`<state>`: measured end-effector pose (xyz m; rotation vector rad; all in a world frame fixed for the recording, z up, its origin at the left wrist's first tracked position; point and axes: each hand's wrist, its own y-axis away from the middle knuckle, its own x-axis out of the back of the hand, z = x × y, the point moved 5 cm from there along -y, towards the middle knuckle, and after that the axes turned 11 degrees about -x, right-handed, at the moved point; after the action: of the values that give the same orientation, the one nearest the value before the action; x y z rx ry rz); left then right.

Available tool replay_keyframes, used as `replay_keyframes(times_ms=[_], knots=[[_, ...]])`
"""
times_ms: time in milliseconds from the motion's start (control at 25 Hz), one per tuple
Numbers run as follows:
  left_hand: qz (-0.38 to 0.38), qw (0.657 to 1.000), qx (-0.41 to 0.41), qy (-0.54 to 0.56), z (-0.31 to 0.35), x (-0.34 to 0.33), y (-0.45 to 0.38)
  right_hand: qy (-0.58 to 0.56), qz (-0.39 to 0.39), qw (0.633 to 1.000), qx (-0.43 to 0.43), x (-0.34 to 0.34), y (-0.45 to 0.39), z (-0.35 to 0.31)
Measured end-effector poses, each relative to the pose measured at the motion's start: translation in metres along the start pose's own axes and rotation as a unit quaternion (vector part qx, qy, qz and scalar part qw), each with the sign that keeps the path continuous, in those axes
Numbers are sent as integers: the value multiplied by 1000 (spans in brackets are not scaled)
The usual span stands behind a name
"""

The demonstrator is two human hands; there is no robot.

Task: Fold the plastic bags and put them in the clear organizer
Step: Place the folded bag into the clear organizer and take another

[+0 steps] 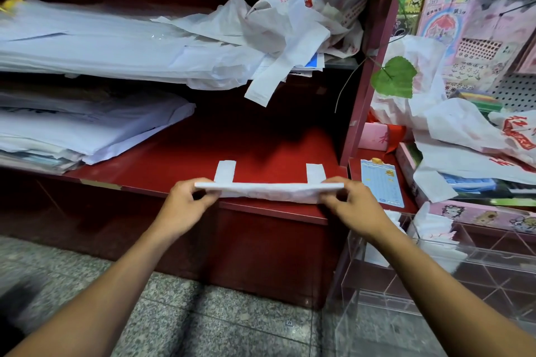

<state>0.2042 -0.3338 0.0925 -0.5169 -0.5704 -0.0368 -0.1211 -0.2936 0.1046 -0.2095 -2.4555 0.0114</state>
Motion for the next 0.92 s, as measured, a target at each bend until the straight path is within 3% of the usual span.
replay_keyframes(times_ms=[160,320,480,560,720,840,920], knots=[[30,997,61,47,1,-6,-3,-39,47,995,-84,-2,-8,5],[31,996,79,-22,-2,-7,-5,13,66,990,-122,-10,-12,4],[43,995,59,-66,0,-5,-5,139,104,984,-41,-11,-9,-4],[25,995,50,-87,-3,-2,-4,207,69,976,24,-17,-6,-11],[-144,977,1,-157,-5,-8,3,323,-35,944,55,-28,2,-11],[-105,986,-36,-125,-7,1,1,339,-70,937,55,-25,0,-9],[-67,996,-26,-60,-8,9,-1,231,-79,968,55,-19,-2,-8]])
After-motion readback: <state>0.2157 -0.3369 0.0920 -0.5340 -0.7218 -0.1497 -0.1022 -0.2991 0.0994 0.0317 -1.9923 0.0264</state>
